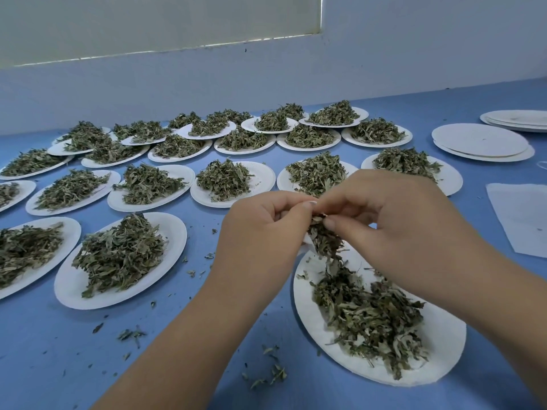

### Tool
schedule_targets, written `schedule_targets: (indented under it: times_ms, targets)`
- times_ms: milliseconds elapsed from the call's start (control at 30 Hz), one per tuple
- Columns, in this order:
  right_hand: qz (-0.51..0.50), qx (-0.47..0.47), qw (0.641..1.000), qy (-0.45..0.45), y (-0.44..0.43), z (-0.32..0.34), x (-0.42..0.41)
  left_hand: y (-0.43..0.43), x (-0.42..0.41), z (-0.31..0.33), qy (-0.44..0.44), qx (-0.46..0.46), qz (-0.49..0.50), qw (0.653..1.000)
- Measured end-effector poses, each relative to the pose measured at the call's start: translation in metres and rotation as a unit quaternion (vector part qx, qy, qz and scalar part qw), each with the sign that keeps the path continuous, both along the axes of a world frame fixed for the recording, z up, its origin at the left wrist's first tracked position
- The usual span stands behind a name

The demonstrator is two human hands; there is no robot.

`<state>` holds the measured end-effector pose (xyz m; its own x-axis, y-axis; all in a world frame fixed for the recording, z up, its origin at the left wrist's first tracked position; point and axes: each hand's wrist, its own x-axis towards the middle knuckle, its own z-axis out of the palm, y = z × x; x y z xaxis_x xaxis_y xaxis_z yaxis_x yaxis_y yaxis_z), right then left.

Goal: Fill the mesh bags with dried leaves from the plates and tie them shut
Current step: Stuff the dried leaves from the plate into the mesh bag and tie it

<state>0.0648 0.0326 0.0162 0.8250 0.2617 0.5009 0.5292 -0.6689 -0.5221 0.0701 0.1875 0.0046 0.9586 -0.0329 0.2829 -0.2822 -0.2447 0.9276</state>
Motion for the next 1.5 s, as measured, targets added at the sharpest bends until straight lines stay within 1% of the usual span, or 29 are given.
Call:
schedule_targets:
  times_ms: [100,267,333,500,633,733,833,1000,1100,1200,1300,1400,1500]
  targets:
    - [-0.003,0.066,0.997,0.033,0.000,-0.002,0.001,0.000,-0.001,0.000,0.000,0.008,0.007,1.000]
    - [-0.007,0.065,0.997,0.039,0.003,-0.002,0.003,-0.002,-0.001,-0.001,-0.006,0.010,0.003,1.000]
    - [-0.016,0.081,0.995,0.051,0.004,-0.003,0.005,-0.002,-0.002,0.000,-0.008,0.005,-0.003,1.000]
    - [-0.022,0.135,0.984,0.116,0.002,-0.005,0.016,-0.004,-0.004,0.001,-0.025,0.015,-0.007,1.000]
    - [-0.014,0.138,0.977,0.161,0.004,-0.009,0.023,-0.005,-0.003,-0.001,-0.027,0.037,-0.011,0.999]
    - [-0.009,0.131,0.975,0.179,0.005,-0.011,0.024,-0.005,-0.002,-0.001,-0.020,0.037,-0.013,0.999]
    - [-0.011,0.136,0.973,0.185,0.003,-0.010,0.022,-0.001,0.000,0.000,-0.013,0.017,-0.010,1.000]
    - [-0.013,0.125,0.972,0.197,-0.005,-0.002,0.014,0.007,0.005,0.001,0.021,-0.083,0.034,0.996]
    - [0.016,0.118,0.968,0.222,-0.003,0.003,0.005,0.010,0.007,0.001,0.033,-0.113,0.055,0.992]
    - [0.031,0.102,0.974,0.198,0.003,0.000,0.000,0.012,0.009,0.000,0.049,-0.140,0.058,0.987]
    - [0.033,0.141,0.977,0.155,0.005,-0.002,0.000,0.012,0.010,0.000,0.062,-0.158,0.055,0.984]
    - [0.036,0.184,0.975,0.118,0.004,0.001,0.000,0.010,0.008,0.000,0.047,-0.140,0.054,0.988]
    - [0.035,0.190,0.977,0.086,0.004,0.003,-0.001,0.007,0.005,0.000,0.027,-0.123,0.049,0.991]
